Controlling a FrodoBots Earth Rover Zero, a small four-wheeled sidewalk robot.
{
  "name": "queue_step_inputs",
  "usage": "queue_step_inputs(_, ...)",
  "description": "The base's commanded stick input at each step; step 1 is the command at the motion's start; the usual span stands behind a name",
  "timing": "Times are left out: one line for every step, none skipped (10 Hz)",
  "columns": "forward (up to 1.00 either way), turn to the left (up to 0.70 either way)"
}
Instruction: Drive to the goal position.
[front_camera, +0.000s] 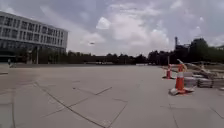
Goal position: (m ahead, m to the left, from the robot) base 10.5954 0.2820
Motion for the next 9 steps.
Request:
queue_step_inputs(0.5,-0.02)
queue_step_inputs(0.5,-0.02)
queue_step_inputs(0.5,-0.02)
queue_step_inputs(0.5,-0.02)
queue_step_inputs(0.5,-0.02)
queue_step_inputs(0.5,-0.02)
queue_step_inputs(0.5,-0.02)
queue_step_inputs(0.5,-0.02)
queue_step_inputs(0.5,-0.02)
